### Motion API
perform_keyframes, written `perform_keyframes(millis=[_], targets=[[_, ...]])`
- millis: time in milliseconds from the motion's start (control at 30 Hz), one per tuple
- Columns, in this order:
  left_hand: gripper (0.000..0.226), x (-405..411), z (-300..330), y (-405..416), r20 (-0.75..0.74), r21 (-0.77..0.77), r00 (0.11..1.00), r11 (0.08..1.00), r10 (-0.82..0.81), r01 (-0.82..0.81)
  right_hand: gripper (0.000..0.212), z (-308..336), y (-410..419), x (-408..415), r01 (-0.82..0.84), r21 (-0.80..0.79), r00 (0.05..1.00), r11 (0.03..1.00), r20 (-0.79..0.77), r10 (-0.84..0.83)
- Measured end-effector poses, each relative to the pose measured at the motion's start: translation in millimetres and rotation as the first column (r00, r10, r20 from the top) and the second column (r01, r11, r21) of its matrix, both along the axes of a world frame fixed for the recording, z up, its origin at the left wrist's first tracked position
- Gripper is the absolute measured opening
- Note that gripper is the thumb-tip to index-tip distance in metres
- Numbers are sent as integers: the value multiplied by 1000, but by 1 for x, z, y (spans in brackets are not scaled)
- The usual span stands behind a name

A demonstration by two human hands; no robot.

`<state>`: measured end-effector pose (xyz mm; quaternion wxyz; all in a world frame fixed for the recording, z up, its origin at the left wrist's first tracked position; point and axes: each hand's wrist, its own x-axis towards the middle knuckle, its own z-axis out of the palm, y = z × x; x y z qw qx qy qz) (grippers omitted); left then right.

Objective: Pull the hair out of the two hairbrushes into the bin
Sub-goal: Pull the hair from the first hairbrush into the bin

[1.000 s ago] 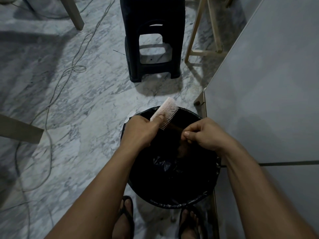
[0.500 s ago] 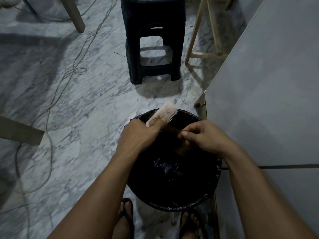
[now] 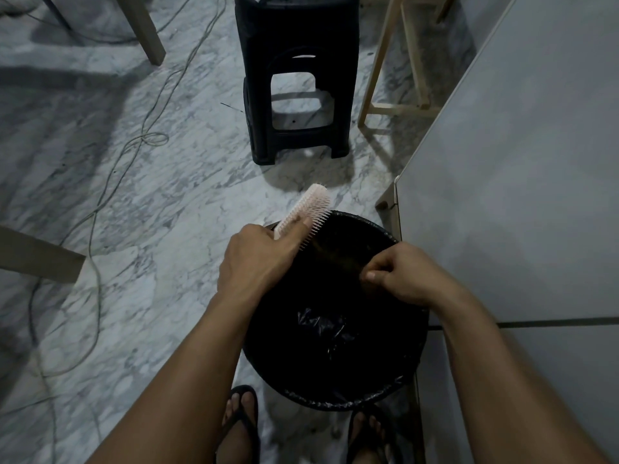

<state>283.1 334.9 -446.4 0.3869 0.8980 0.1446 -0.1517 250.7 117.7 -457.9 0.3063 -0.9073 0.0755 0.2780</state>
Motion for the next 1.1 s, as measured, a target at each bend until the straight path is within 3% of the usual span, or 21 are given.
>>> perform_keyframes(millis=[67, 133, 200, 267, 333, 400, 567, 767, 933, 1000, 1033, 1100], targets=[[71, -2, 1, -6, -37, -29, 998, 998, -58, 57, 48, 2, 13, 1, 52, 169, 999, 984, 6, -54], [71, -4, 0, -12, -54, -58, 992, 992, -118, 115, 62, 7, 27, 2, 221, 484, 974, 847, -58, -221], [72, -5, -3, -17, -50, -88, 987, 985, -150, 146, 50, 9, 36, 4, 354, 718, 926, 599, -178, -334], [72, -6, -4, -19, -38, -96, 985, 982, -169, 165, 33, 13, 38, 4, 418, 762, 891, 495, -239, -385], [71, -7, -6, -21, -23, -83, 979, 977, -201, 198, 19, 15, 35, 3, 414, 746, 896, 521, -233, -378], [67, -8, -7, -23, -16, -67, 977, 975, -211, 210, 10, 15, 34, 2, 376, 701, 921, 606, -213, -326], [69, -6, -8, -21, -38, -65, 985, 984, -171, 169, 28, 8, 27, 2, 250, 545, 968, 800, -122, -219], [60, 2, -11, -7, 5, 7, 1000, 1000, 14, -14, 33, 11, 13, 1, 152, 572, 988, 806, -110, -108], [65, 1, -13, -6, -38, -4, 999, 1000, -31, 31, 31, 6, 3, 1, 18, 247, 994, 969, -111, 10], [67, 1, -13, -8, -43, -19, 996, 997, -76, 75, 17, 3, 4, 1, -34, 154, 995, 987, -83, 47], [68, 0, -12, -9, -47, -37, 993, 994, -106, 104, 9, 4, 9, 1, -24, 166, 998, 986, -47, 32], [68, -1, -11, -13, -57, -70, 980, 980, -190, 186, 28, 3, 19, 1, 103, 392, 995, 914, -35, -97]])
